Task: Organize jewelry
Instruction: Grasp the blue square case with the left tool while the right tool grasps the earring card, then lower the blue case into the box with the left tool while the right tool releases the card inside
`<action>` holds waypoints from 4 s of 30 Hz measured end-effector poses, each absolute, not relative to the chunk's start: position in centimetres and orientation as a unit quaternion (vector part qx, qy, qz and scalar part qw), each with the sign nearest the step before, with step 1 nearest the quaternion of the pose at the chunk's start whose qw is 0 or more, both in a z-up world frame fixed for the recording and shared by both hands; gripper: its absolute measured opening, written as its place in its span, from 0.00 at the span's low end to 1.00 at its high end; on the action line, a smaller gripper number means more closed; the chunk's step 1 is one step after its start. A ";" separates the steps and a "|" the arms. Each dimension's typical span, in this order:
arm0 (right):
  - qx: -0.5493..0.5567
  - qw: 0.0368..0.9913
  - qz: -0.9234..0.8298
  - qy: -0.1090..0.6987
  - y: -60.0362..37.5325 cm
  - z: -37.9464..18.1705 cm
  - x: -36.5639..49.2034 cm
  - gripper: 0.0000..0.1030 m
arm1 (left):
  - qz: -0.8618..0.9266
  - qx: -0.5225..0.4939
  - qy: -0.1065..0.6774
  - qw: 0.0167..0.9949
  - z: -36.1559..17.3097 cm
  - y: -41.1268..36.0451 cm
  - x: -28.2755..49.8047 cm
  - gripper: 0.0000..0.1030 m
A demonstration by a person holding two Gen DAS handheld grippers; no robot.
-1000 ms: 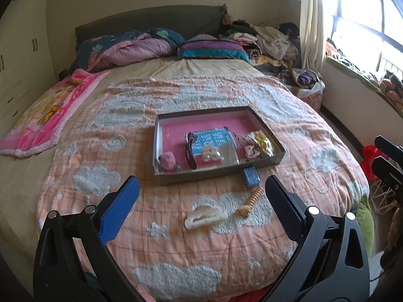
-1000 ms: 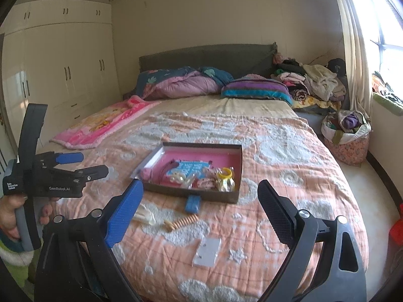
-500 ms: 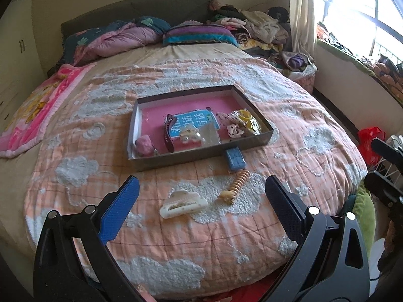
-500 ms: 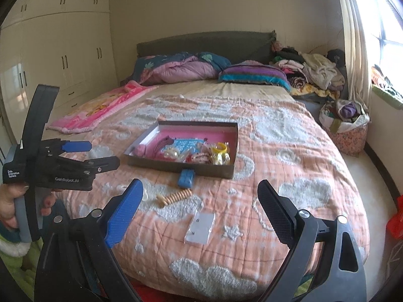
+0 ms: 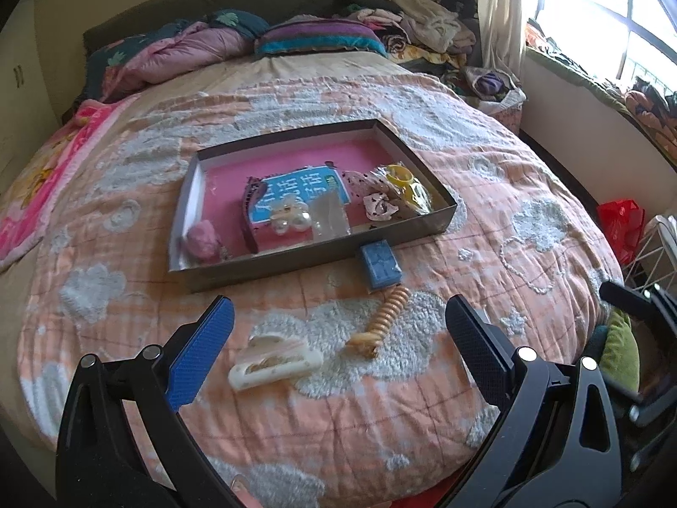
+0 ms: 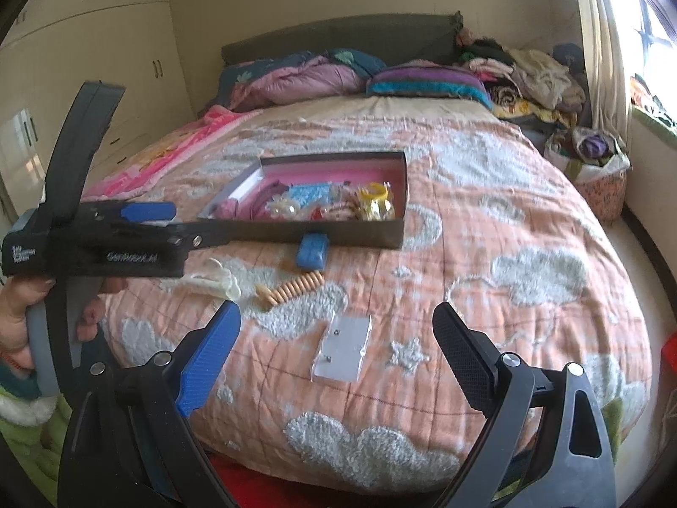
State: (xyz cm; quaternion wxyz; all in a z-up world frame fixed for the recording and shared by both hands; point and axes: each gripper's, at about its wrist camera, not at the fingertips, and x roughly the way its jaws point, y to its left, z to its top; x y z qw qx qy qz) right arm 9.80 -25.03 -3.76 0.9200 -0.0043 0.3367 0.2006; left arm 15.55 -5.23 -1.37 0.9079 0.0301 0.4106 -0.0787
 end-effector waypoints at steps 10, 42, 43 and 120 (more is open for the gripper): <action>0.002 0.899 0.190 0.395 -23.8 -8.1 11.8 0.89 | -0.092 0.040 0.435 0.895 -4.3 -7.0 20.4 0.91; 0.002 0.858 0.252 0.447 -21.3 -12.0 12.7 0.40 | -0.095 -0.010 0.492 0.865 -10.0 -8.7 25.2 0.27; 0.003 0.859 0.253 0.446 -21.2 -11.8 12.5 0.40 | -0.097 -0.010 0.489 0.867 -9.7 -8.7 24.9 0.27; -0.033 0.931 0.256 0.259 -18.4 6.5 21.7 0.40 | -0.062 -0.029 0.348 0.935 4.8 1.1 22.4 0.27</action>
